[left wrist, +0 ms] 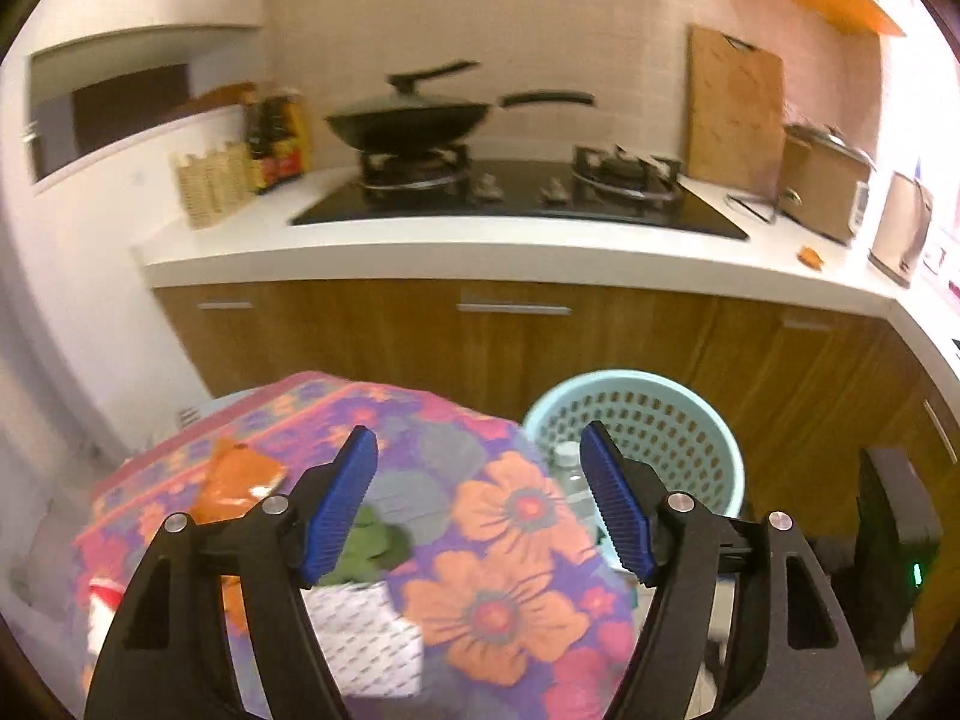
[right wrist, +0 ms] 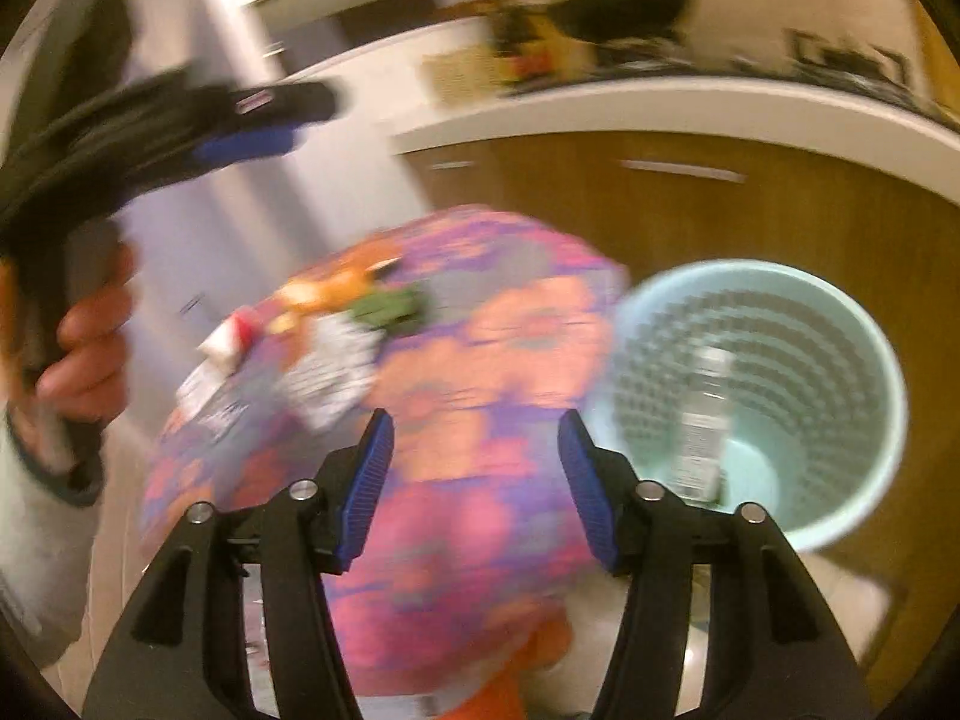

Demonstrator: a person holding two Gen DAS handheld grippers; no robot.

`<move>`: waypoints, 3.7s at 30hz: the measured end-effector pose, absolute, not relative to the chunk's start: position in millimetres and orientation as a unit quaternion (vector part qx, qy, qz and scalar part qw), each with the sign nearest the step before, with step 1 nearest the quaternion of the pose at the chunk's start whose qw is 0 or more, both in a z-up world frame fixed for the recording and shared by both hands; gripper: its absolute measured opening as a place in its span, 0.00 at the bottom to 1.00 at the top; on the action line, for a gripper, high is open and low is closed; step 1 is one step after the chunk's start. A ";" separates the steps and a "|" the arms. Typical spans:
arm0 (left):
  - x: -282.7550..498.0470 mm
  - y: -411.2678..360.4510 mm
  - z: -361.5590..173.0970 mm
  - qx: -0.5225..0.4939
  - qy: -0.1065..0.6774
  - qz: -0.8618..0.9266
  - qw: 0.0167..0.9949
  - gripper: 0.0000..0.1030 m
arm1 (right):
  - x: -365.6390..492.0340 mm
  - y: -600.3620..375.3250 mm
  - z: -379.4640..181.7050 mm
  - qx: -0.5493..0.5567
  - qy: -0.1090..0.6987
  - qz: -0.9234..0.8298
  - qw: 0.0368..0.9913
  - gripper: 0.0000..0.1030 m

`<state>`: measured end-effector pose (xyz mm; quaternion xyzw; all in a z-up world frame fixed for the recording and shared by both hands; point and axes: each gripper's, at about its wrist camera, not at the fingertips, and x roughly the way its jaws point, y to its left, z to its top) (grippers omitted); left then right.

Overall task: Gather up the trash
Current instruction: 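Move the left tool to the milk carton while the right tool reaches the plastic bag, then grasp the milk carton with the left tool while the right tool grips the plastic bag, then carry carton and bag over the wastebasket and open both tools to drop them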

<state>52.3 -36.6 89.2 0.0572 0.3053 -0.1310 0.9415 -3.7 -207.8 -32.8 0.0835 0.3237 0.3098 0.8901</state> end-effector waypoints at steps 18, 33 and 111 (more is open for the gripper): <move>-46.9 155.8 42.8 -0.086 0.305 0.182 0.931 0.84 | -72.0 -112.9 -62.1 -0.041 0.327 0.402 0.854 0.77; -52.8 202.2 -4.4 -0.198 0.346 0.234 0.887 0.84 | -82.3 -82.1 -80.4 -0.112 0.334 0.397 0.847 0.70; -59.4 143.4 -13.7 -0.064 0.372 0.126 0.918 0.52 | -28.8 -104.5 -77.9 -0.017 0.351 0.347 0.869 0.10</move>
